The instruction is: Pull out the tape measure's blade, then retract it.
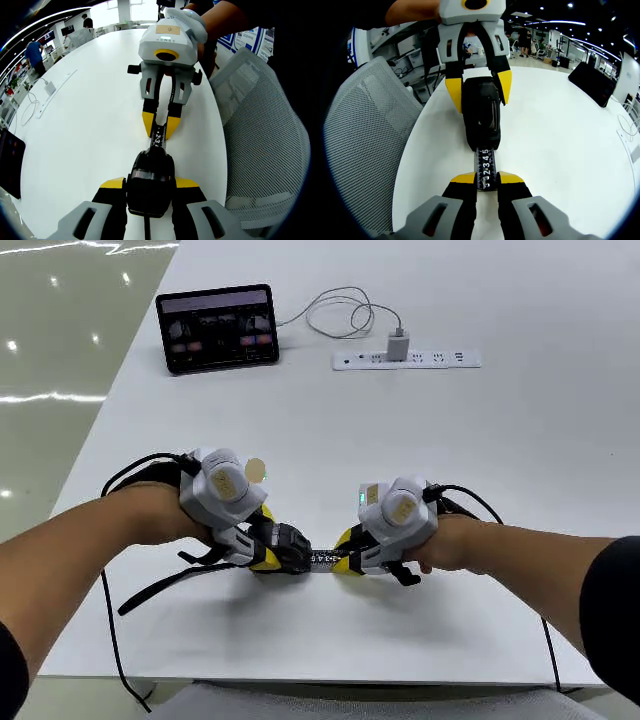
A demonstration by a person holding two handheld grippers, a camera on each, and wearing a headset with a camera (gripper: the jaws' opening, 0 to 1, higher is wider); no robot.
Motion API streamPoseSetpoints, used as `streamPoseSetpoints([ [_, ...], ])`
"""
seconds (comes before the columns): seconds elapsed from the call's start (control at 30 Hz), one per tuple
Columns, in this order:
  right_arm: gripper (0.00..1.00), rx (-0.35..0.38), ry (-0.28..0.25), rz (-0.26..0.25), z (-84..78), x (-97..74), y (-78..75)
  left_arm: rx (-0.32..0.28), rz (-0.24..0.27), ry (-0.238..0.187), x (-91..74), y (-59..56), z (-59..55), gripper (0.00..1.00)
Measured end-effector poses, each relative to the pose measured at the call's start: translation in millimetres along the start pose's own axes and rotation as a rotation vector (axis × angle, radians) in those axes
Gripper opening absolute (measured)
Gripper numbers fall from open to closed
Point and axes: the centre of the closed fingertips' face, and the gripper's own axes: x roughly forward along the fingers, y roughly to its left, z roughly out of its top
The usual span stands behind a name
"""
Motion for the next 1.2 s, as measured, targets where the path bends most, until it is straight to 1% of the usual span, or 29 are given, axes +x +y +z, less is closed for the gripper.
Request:
streamPoseSetpoints([
  [1.2,0.10,0.014,0.019,-0.011,-15.2,-14.9,-2.9,-0.002,0.005,0.003,0.6,1.1,-0.7,0.30],
])
